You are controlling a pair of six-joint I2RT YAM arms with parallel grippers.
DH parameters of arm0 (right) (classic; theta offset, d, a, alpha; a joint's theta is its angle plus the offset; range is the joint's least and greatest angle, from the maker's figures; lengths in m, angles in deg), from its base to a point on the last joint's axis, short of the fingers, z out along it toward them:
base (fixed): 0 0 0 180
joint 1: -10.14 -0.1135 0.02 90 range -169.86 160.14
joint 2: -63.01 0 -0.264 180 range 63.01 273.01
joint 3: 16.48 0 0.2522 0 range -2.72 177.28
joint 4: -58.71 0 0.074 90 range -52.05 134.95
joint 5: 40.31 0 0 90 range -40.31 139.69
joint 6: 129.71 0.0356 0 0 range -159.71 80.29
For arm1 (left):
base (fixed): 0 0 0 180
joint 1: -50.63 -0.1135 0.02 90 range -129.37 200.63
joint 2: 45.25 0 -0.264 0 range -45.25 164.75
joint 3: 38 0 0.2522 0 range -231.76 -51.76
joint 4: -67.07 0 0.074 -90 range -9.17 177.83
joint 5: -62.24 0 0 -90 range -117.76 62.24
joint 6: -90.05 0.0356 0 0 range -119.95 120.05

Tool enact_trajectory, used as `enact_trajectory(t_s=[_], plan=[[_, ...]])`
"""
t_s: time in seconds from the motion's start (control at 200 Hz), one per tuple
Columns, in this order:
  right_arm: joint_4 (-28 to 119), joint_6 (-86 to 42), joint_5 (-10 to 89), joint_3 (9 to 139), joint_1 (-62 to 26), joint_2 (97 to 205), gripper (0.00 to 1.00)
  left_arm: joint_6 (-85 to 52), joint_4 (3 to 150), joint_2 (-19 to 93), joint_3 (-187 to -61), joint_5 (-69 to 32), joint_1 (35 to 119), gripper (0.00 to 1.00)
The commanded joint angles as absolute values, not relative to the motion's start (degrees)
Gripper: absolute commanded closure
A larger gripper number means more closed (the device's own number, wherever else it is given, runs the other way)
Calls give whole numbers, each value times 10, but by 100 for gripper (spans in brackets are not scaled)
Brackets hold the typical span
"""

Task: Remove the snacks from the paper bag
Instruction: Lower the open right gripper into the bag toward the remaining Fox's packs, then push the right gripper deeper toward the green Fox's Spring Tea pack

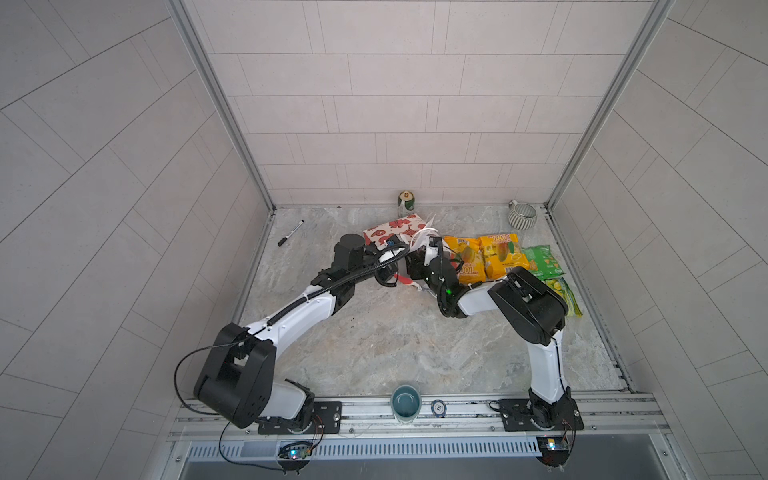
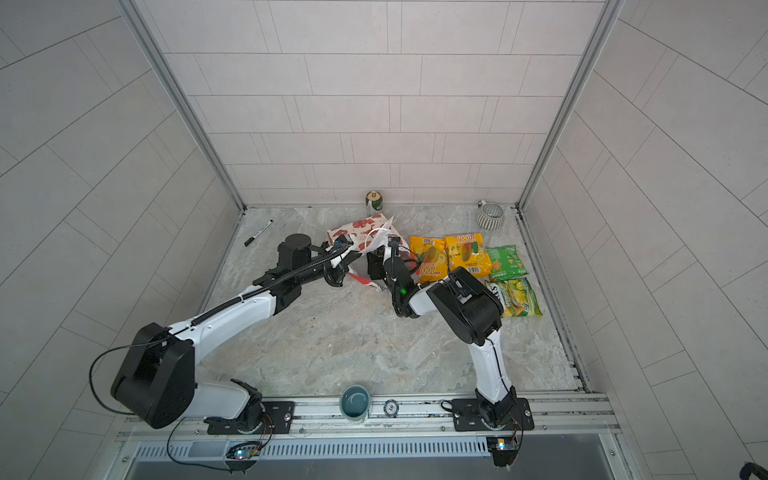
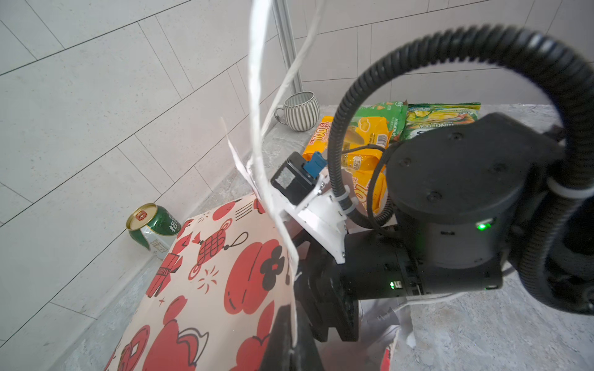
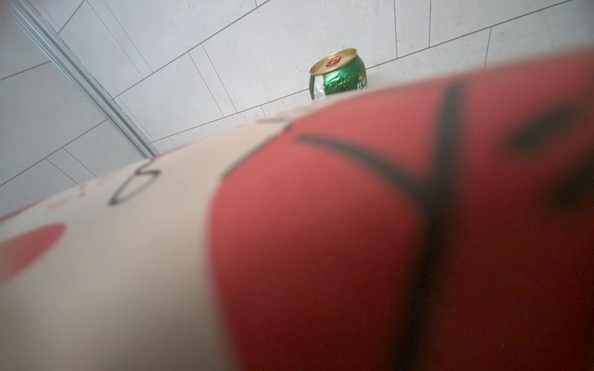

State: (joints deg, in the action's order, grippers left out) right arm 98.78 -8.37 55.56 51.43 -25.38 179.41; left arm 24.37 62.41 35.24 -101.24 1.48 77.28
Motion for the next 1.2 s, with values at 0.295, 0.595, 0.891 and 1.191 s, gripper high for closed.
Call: enact_trajectory(t_s=[0.295,0.595,0.891,1.191], plan=[[934,-166,508,471,-282,1736,49,190,520,359,-1017,-1,784,100],[849,-149,547,541,-281,1760,47,219,530,351,-1011,48,787,100],[841,-144,584,611,-270,1806,38,228,535,353,-1012,75,790,100],[812,-125,617,672,-263,1861,34,229,531,352,-1008,86,793,100]])
